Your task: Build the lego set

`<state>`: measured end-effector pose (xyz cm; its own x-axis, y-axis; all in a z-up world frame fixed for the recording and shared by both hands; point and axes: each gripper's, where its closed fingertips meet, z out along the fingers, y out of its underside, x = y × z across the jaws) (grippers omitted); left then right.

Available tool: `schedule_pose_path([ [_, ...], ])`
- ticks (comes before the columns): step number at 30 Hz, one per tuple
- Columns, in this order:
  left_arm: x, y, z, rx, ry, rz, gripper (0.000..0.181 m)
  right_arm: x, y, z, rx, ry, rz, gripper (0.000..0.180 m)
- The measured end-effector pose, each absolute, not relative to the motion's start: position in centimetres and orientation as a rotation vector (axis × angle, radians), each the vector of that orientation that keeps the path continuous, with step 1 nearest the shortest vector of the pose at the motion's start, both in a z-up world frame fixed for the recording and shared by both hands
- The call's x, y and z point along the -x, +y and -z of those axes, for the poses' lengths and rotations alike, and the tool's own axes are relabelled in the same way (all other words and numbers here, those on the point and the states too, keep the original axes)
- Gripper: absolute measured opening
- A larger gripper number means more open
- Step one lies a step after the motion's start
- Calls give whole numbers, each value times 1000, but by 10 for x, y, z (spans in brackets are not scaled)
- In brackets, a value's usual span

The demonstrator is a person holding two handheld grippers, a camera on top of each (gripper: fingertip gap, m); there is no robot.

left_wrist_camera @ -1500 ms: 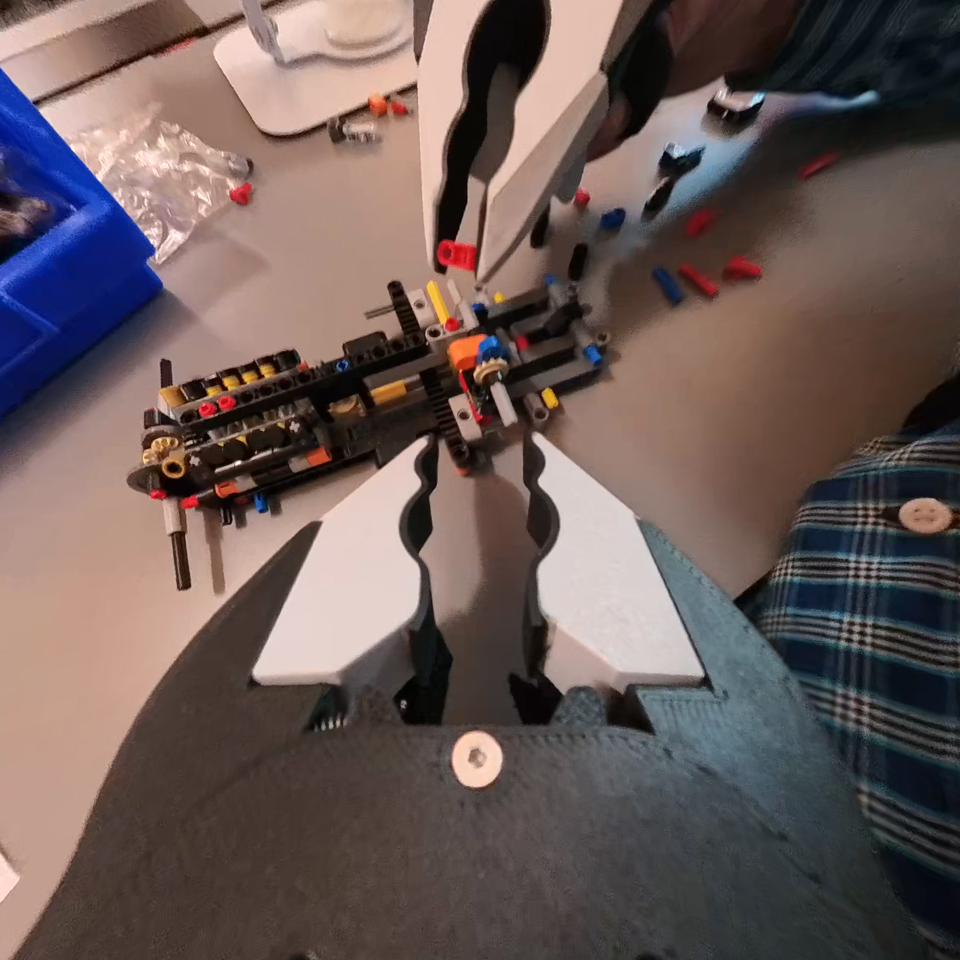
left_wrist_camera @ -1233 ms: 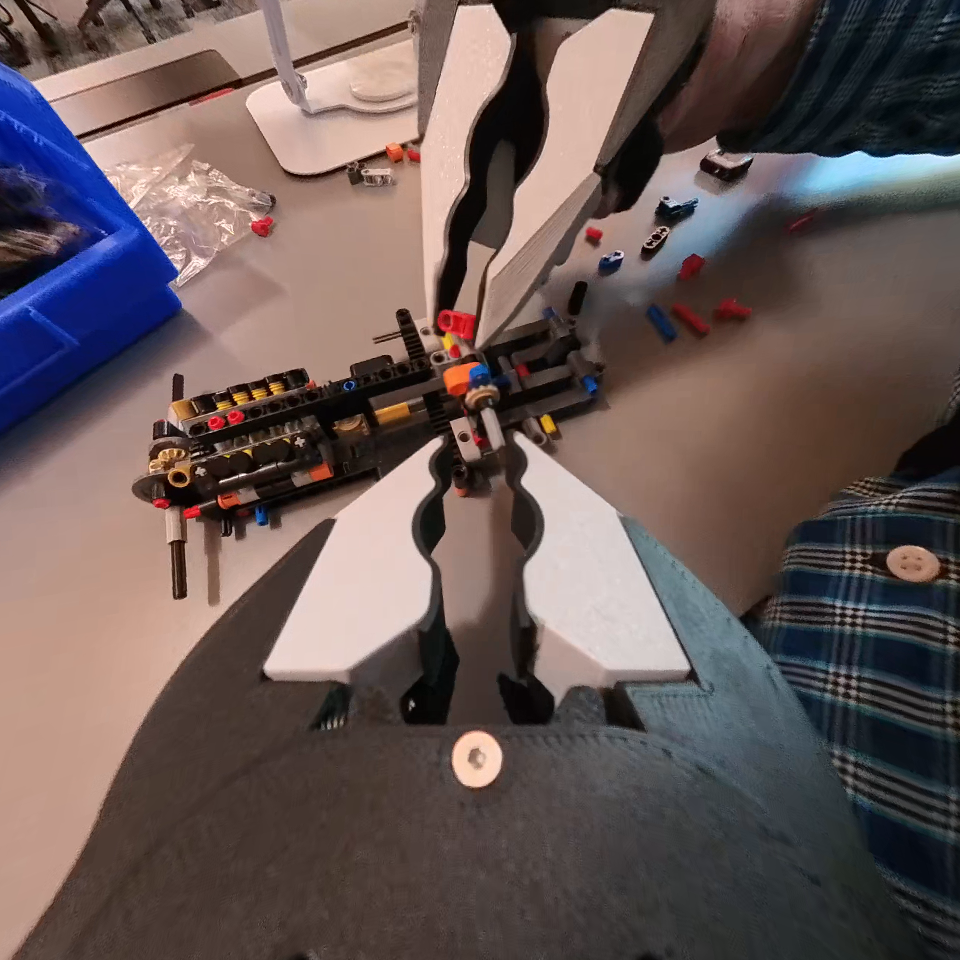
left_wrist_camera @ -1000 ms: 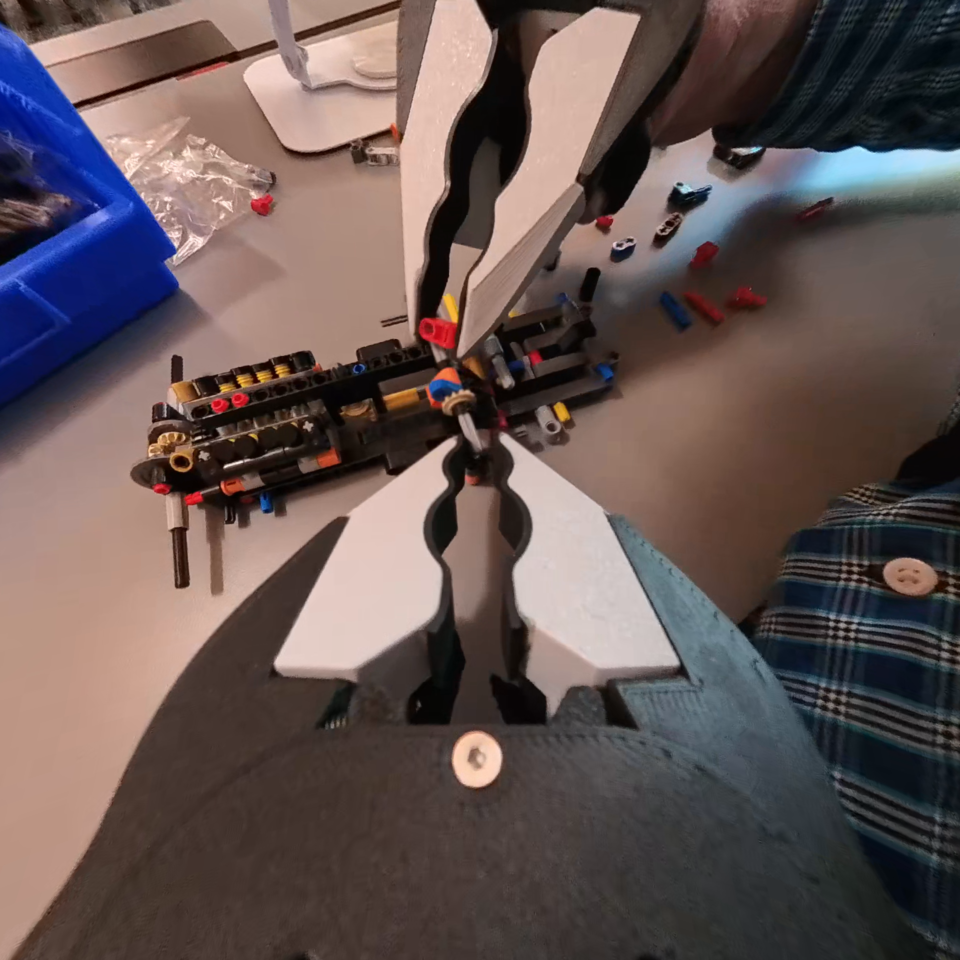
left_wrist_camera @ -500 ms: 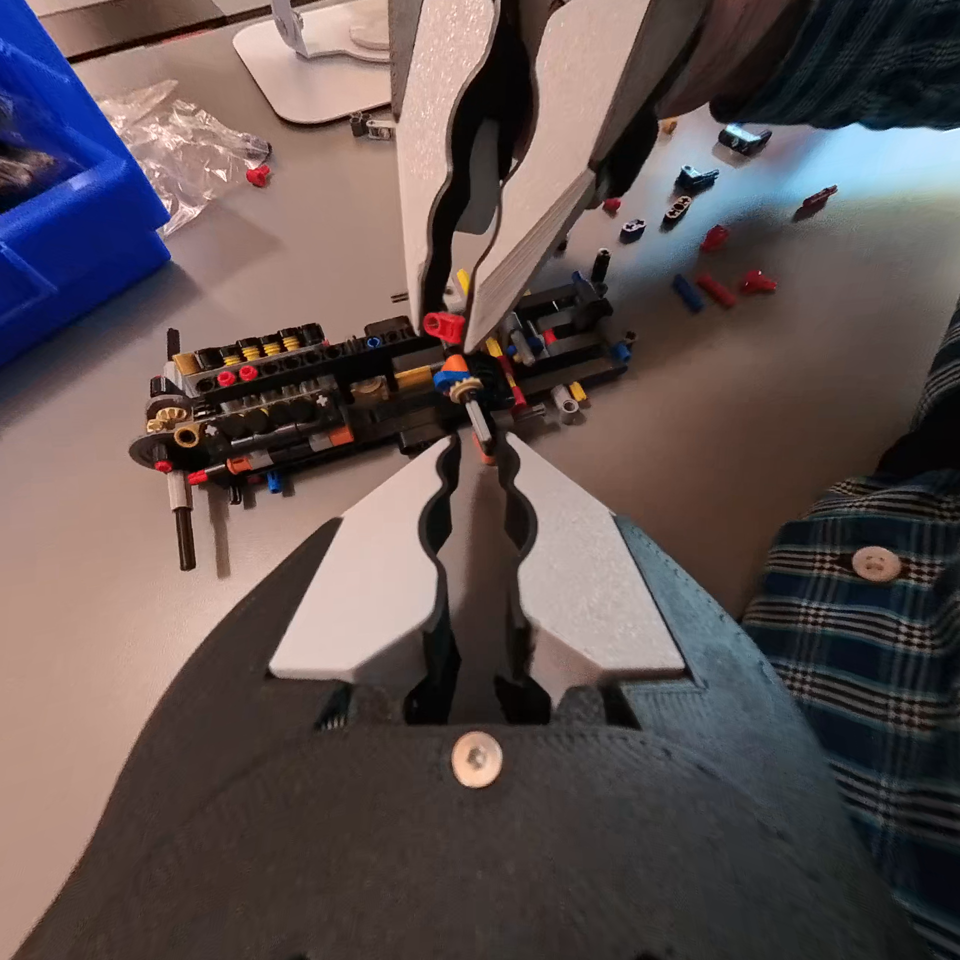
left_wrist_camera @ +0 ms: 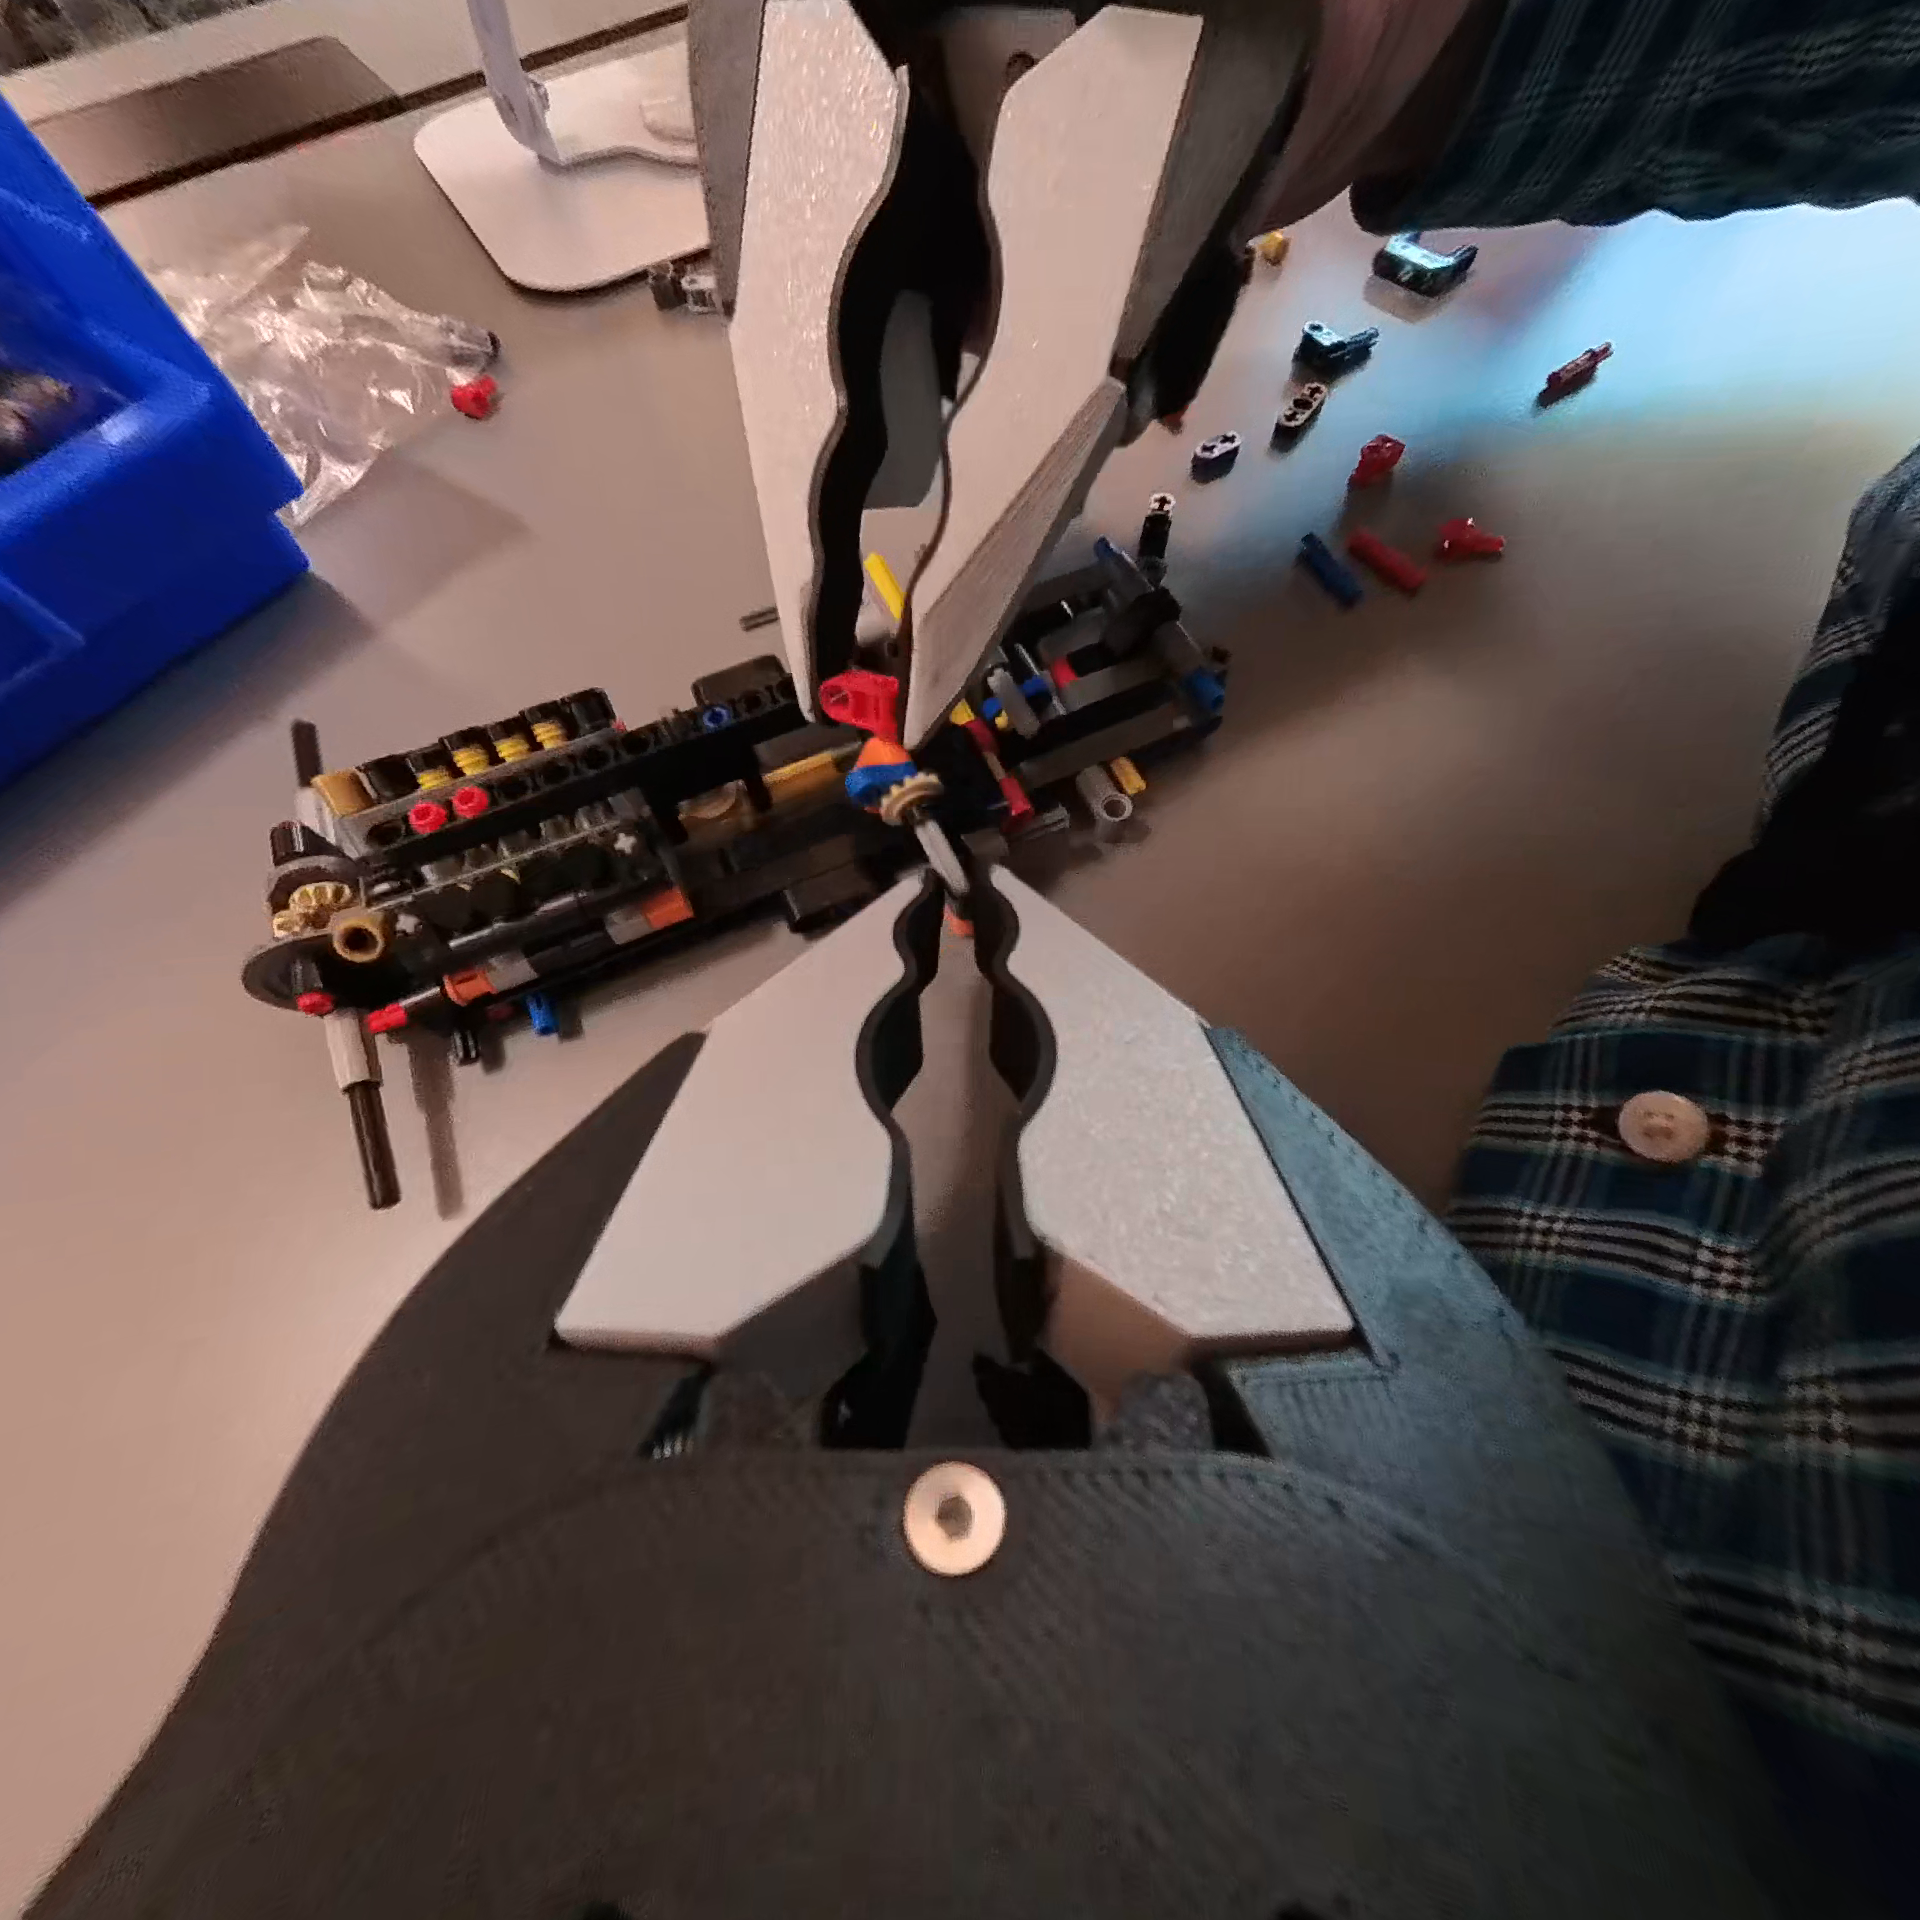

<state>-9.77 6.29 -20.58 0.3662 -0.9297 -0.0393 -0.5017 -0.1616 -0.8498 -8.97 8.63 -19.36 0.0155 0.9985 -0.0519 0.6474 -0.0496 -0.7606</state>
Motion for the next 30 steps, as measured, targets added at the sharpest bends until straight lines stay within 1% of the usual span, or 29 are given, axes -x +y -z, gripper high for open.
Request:
schedule_pose_path([
  [3,100,65,208,1831,1247,648,5,91,87,194,1755,-1691,-817,12],
  [6,101,69,201,1807,1214,659,13,92,88,194,1741,-1706,-780,12],
  [8,99,67,198,1799,1213,683,15,93,86,193,1741,-1700,-808,12],
  [12,96,63,204,1810,1246,678,6,91,85,193,1749,-1696,-826,12],
  [23,86,57,191,1690,1325,551,5,80,80,183,1728,-1672,-904,12],
  [30,92,62,200,1742,1307,500,4,80,78,187,1717,-1699,-891,12],
])
